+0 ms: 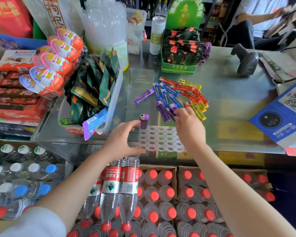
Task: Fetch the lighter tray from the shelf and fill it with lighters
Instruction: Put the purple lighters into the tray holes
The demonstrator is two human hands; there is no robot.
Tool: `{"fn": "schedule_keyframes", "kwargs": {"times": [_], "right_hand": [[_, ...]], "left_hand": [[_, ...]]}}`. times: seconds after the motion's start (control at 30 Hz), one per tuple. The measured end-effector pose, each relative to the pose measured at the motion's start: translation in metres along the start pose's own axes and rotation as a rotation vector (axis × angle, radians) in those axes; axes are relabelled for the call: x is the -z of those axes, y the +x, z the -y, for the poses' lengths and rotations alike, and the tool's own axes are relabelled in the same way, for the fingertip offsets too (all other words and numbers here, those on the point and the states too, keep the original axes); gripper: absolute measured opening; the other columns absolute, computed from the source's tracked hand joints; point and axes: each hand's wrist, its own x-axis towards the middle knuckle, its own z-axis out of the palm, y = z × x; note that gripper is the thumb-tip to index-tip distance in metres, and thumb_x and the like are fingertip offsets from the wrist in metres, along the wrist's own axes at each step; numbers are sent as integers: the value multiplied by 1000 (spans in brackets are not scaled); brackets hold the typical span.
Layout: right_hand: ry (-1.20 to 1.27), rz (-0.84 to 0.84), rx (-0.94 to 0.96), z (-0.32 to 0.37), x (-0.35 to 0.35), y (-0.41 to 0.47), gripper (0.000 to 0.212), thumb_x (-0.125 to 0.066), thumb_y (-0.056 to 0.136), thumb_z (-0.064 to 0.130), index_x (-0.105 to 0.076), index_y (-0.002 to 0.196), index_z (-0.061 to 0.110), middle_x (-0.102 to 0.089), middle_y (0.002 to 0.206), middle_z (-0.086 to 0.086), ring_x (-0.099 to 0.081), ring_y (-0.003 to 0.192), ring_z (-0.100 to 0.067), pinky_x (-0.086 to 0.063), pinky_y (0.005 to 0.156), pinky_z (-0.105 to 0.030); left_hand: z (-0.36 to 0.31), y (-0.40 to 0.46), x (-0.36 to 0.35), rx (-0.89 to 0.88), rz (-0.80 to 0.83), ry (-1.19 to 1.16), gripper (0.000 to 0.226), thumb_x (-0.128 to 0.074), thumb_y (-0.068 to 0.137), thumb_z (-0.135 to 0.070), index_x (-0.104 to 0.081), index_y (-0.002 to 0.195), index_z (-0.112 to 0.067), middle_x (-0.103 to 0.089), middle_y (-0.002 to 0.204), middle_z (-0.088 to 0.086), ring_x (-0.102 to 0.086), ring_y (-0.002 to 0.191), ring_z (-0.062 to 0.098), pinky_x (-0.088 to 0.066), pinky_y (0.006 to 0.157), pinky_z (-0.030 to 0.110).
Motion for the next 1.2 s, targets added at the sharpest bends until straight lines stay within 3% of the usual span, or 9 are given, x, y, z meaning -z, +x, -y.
{"fn": "schedule_keyframes", "kwargs": {"times": [0.07, 0.17, 0.27, 0.43, 0.63, 0.73, 0.83, 1.03, 1.2], "right_hand": [[-6, -23, -96, -10, 4, 7, 22, -46, 93, 18, -53, 112, 9, -51, 122, -11, -58, 89, -32, -44, 58, -32], [-10, 80, -167, -14, 2, 16, 29, -53, 90, 25, -54, 114, 8, -52, 122, -12, -57, 96, -31, -46, 66, -35], [-5, 123, -177, -14, -2, 24, 28, -57, 88, 25, -59, 109, 6, -55, 115, -14, -56, 91, -31, -44, 65, -34], [-29, 155, -159, -7, -2, 31, 20, -58, 85, 16, -57, 101, 5, -61, 101, -13, -50, 76, -26, -39, 61, -31], [546, 80, -68, 29, 2, -12, 17, -67, 80, 13, -55, 92, 11, -65, 84, -2, -60, 68, -17, -47, 61, -28], [679, 170, -77, 41, -9, -32, 18, -68, 79, 12, -52, 85, 17, -65, 74, 4, -65, 66, -11, -49, 56, -17], [743, 204, -129, 47, -20, -34, 17, -69, 78, 13, -54, 84, 17, -65, 71, 8, -65, 66, -7, -52, 58, -21], [526, 230, -40, 54, -23, -27, 19, -69, 78, 16, -58, 88, 6, -63, 76, -1, -59, 66, -19, -47, 60, -30], [333, 256, 106, 56, -27, -23, 20, -65, 82, 18, -55, 93, 6, -67, 93, -10, -59, 74, -29, -50, 66, -40]], "left_hand": [[0, 1, -1, 8, 6, 22, 90, -82, 56, -42, -35, 131, -29, -39, 116, -11, -45, 112, 11, -47, 90, 42], [-2, 5, -1, 4, 30, 89, 100, -76, 52, -57, -30, 135, -25, -38, 131, -8, -42, 116, 14, -41, 97, 40], [-1, 9, -1, -28, 54, 161, 108, -58, 47, -74, -30, 137, -21, -33, 141, -3, -35, 124, 16, -32, 105, 39], [1, 10, -1, -55, 47, 168, 99, -58, 48, -72, -41, 131, -20, -38, 136, -4, -34, 123, 15, -29, 104, 34], [5, 1, -6, -124, -65, 205, 88, -62, 51, -68, -52, 118, -12, -52, 123, 4, -47, 110, 22, -39, 94, 34], [6, -3, -7, -132, -96, 228, 84, -62, 55, -69, -52, 117, -13, -53, 121, 3, -49, 108, 21, -41, 92, 35], [4, -3, -8, -138, -106, 232, 83, -61, 56, -68, -53, 117, -14, -54, 121, 3, -50, 107, 23, -42, 91, 37], [5, -3, -7, -154, -119, 228, 82, -61, 56, -67, -53, 116, -13, -56, 117, 5, -53, 104, 25, -42, 91, 36], [4, -3, -5, -144, -107, 220, 84, -59, 54, -67, -53, 119, -14, -54, 120, 3, -49, 107, 23, -36, 91, 28]]}}
